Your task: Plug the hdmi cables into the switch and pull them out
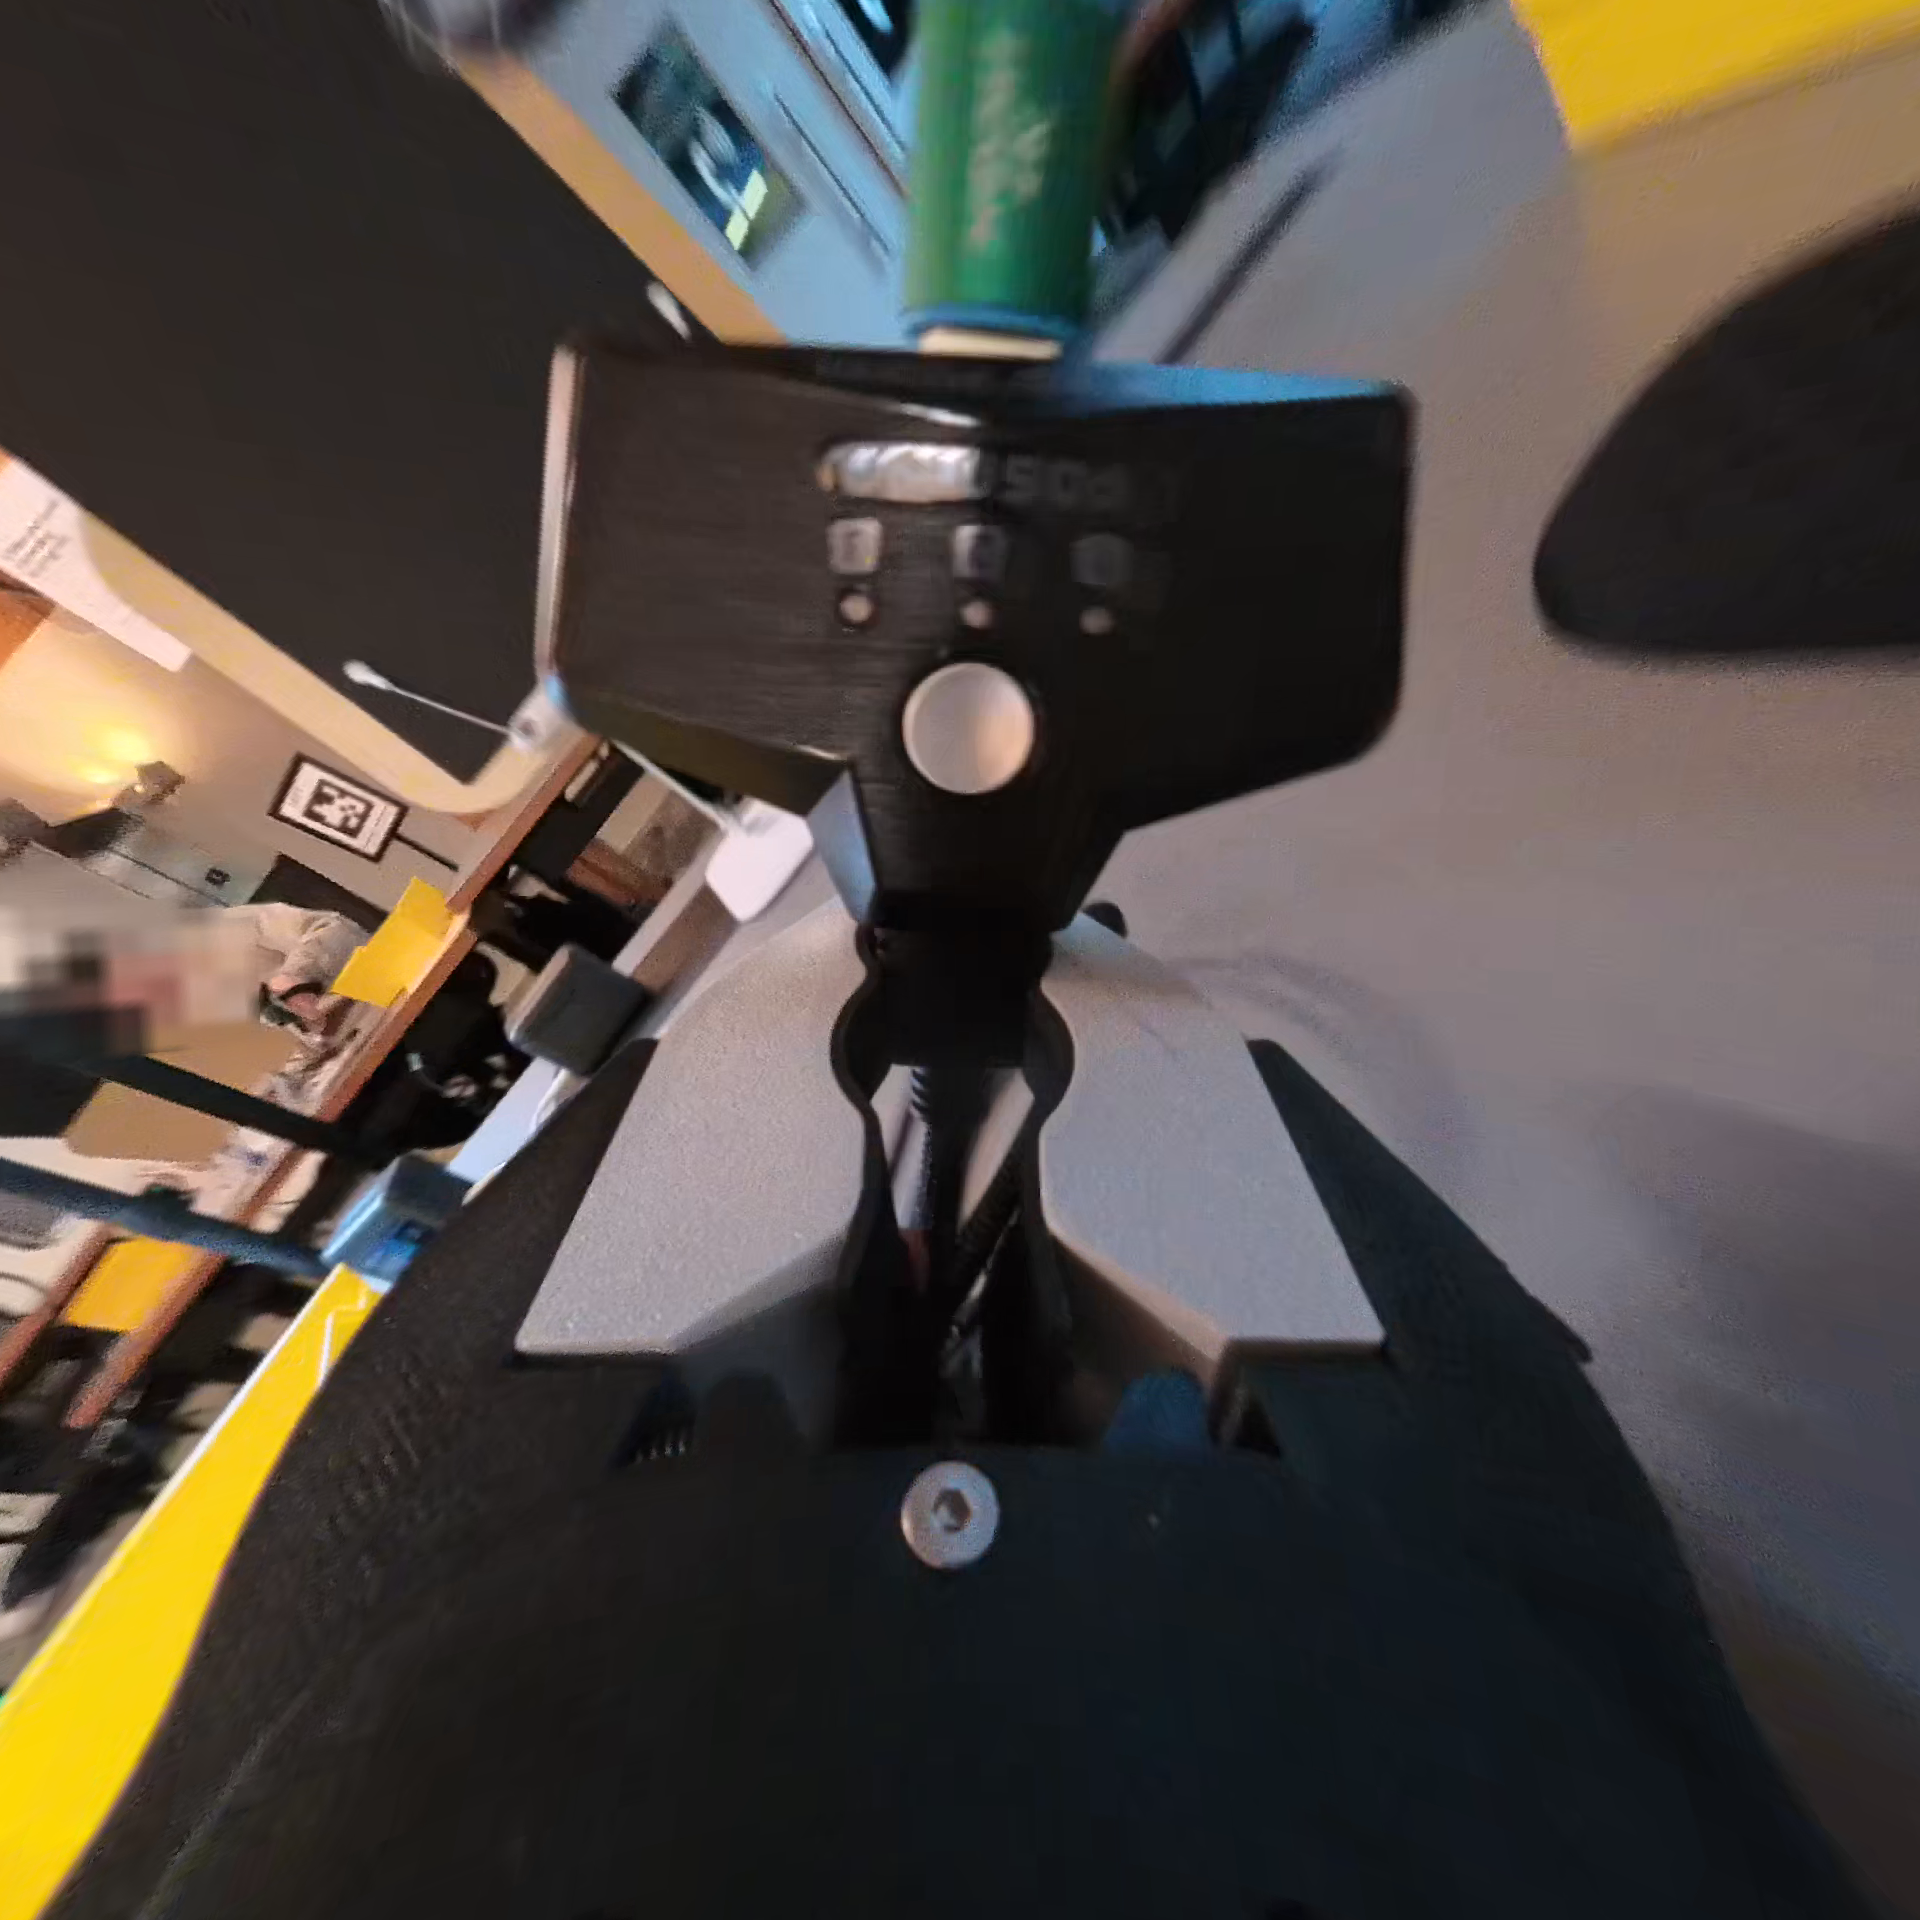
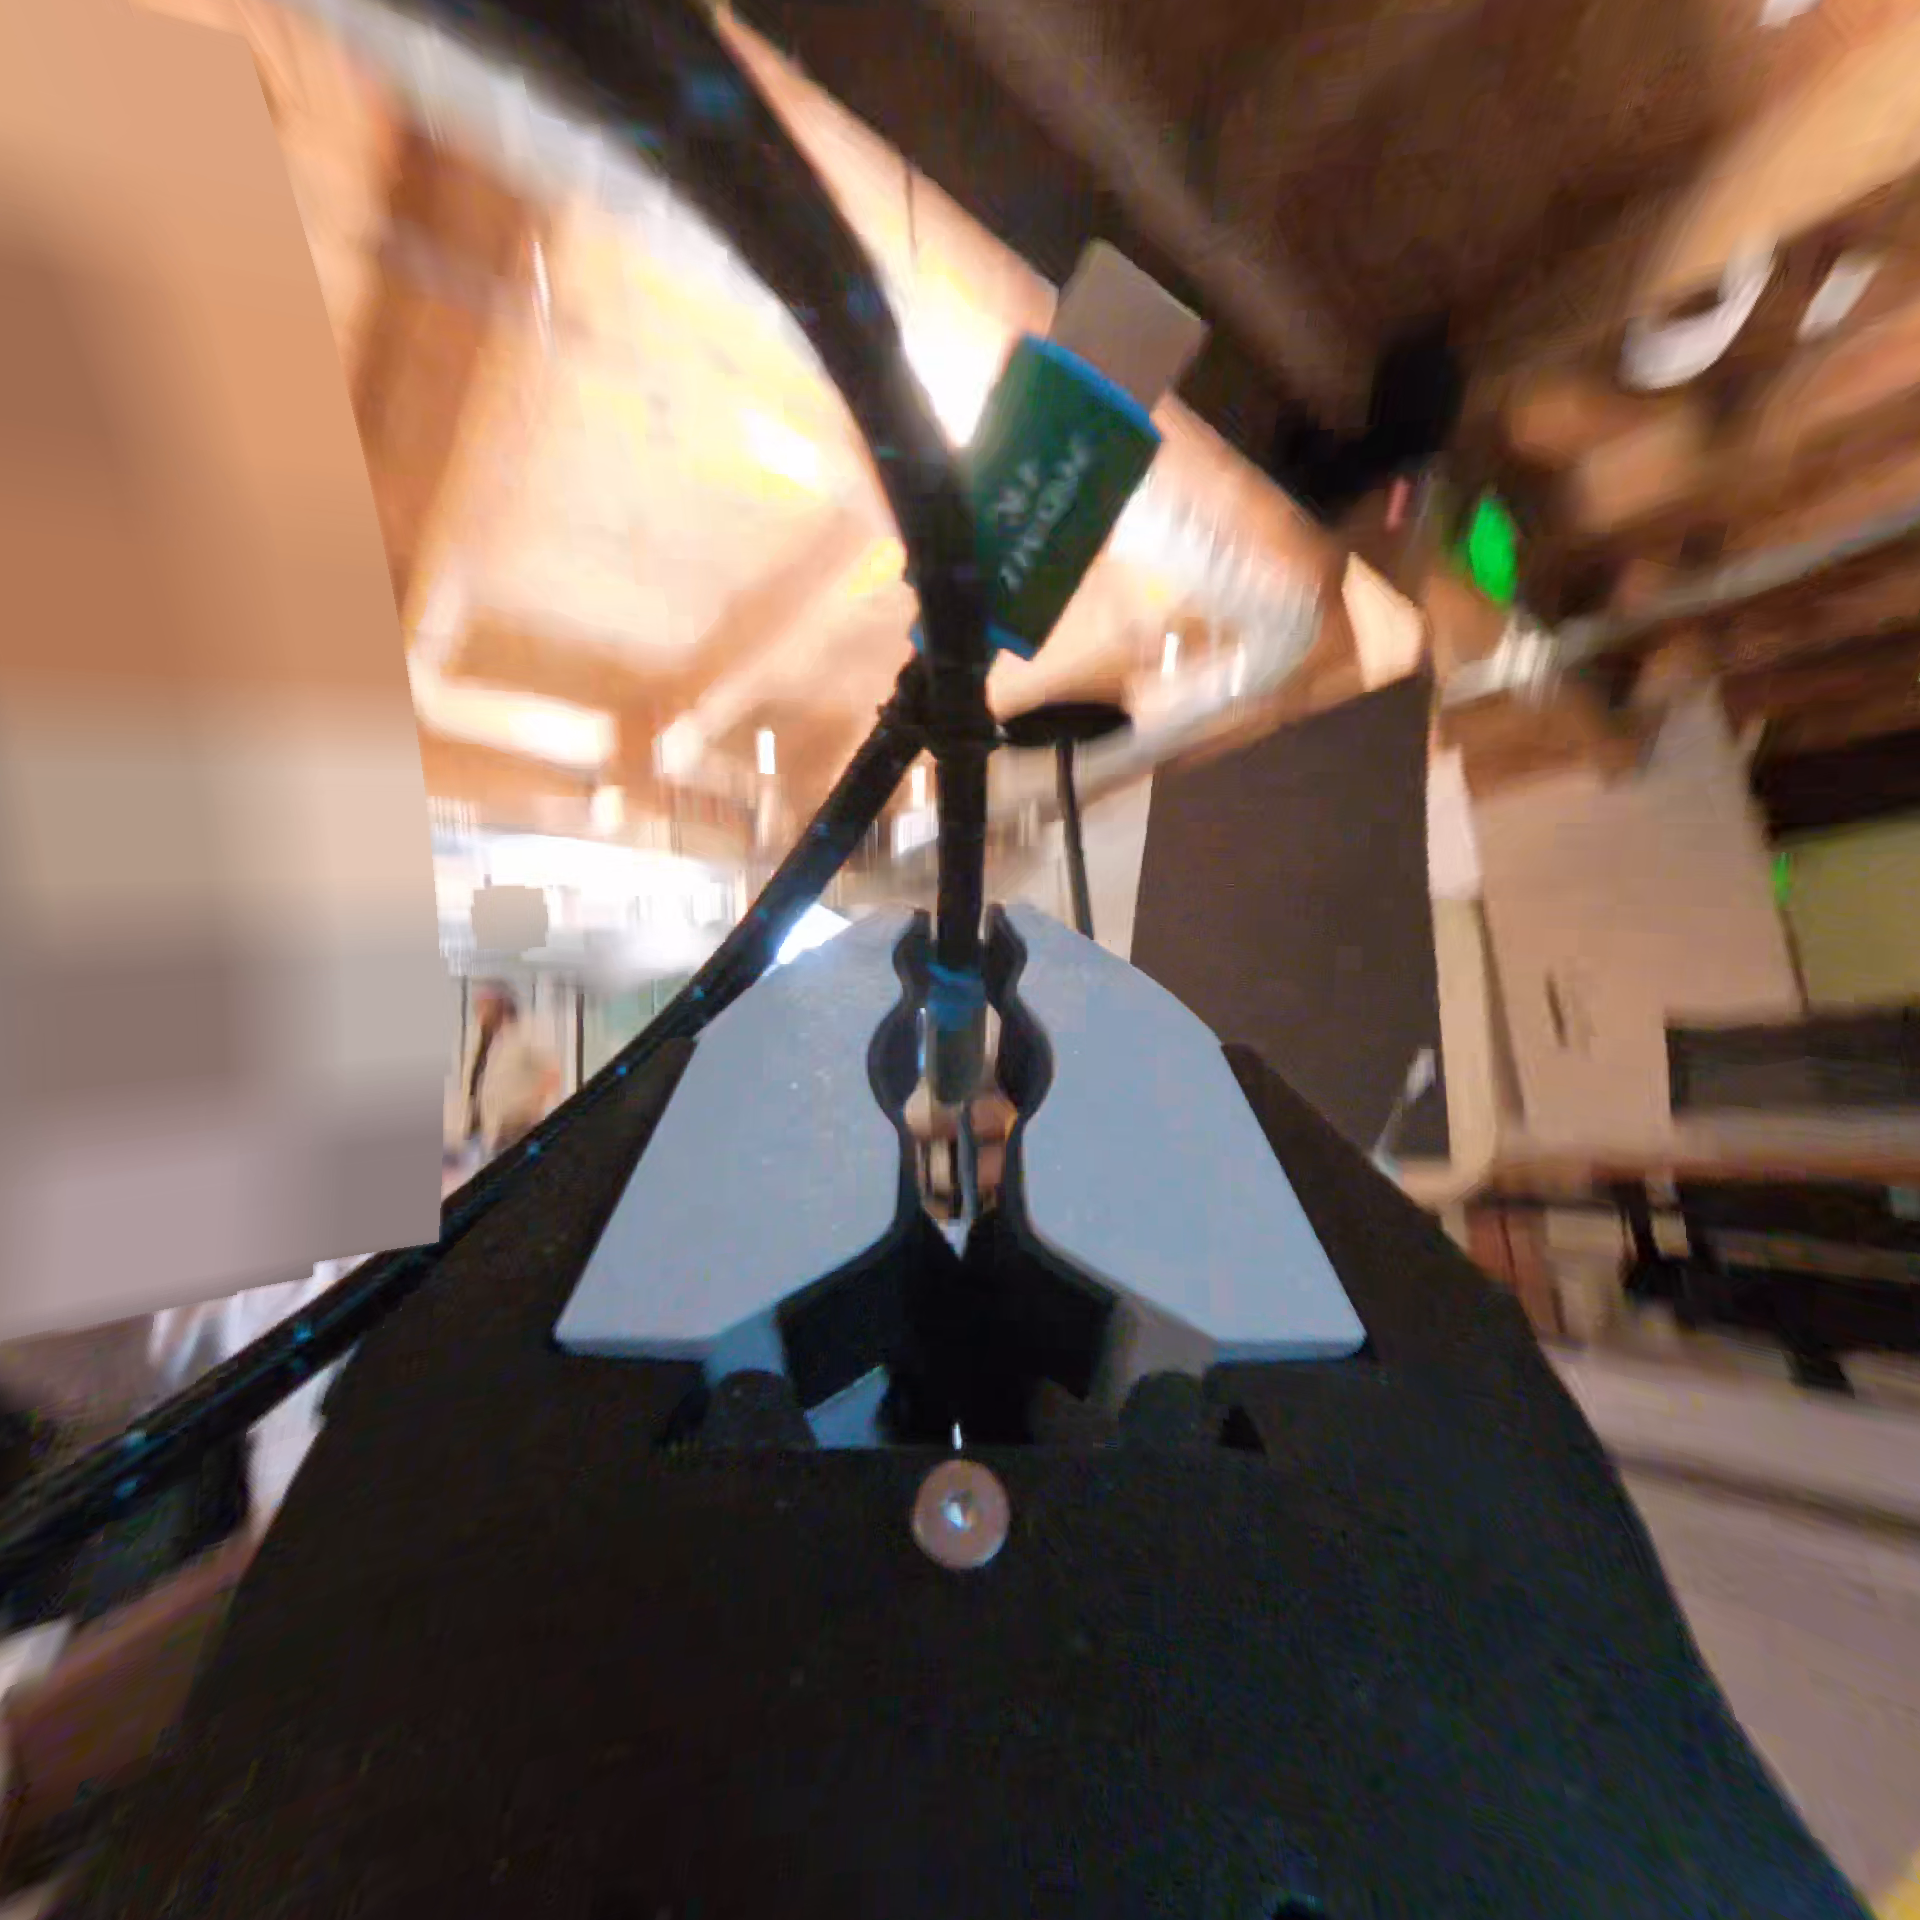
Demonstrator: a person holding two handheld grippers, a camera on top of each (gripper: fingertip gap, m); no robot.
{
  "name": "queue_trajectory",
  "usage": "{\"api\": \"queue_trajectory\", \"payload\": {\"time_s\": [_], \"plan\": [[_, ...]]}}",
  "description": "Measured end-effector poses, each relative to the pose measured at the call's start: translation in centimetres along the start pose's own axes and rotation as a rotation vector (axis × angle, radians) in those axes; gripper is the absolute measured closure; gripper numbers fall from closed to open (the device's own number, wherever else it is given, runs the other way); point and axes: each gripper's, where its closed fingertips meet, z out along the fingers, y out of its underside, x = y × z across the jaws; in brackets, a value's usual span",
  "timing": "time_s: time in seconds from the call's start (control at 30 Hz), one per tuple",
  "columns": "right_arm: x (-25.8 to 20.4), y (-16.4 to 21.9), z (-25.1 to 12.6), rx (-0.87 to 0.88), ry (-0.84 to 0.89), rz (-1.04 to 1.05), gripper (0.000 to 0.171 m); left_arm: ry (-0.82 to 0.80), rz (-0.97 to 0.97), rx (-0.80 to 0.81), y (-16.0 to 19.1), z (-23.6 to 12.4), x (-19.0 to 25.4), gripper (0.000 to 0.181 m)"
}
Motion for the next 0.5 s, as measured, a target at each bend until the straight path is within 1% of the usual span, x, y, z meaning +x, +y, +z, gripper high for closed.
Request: {"api": "queue_trajectory", "payload": {"time_s": [0.03,0.07,0.13,0.17,0.23,0.3,0.37,0.43,0.5], "plan": [[0.0,1.3,-0.1,-0.11,-0.012,0.002,0.161,-0.006,-0.07,0.053,-1.3,-0.3,-0.5,0.16],[-0.1,1.9,-0.1,-0.167,-0.03,0.004,0.161,-0.005,-0.141,0.111,-2.4,-0.5,-0.9,0.16],[0.3,3.0,0.0,-0.249,-0.011,-0.038,0.161,-0.038,-0.227,0.168,-3.1,-1.0,-1.9,0.16],[0.8,4.3,-0.2,-0.344,0.018,-0.075,0.161,-0.053,-0.26,0.188,-3.1,-1.4,-2.3,0.16],[2.9,6.0,-1.7,-0.55,0.144,-0.21,0.161,-0.077,-0.324,0.238,-2.7,-2.1,-3.0,0.16],[6.4,5.4,-4.5,-0.723,0.382,-0.427,0.161,-0.073,-0.392,0.288,-2.5,-2.3,-3.6,0.16],[10.2,3.0,-8.4,-0.893,0.678,-0.666,0.161,-0.052,-0.455,0.317,-2.0,-2.1,-3.5,0.16],[13.1,0.6,-12.6,-1.074,0.93,-0.856,0.161,-0.048,-0.472,0.335,-1.8,-1.9,-3.2,0.16],[15.2,-0.9,-15.7,-1.22,1.089,-0.992,0.16,-0.044,-0.439,0.335,-1.8,-1.7,-2.8,0.16]]}}
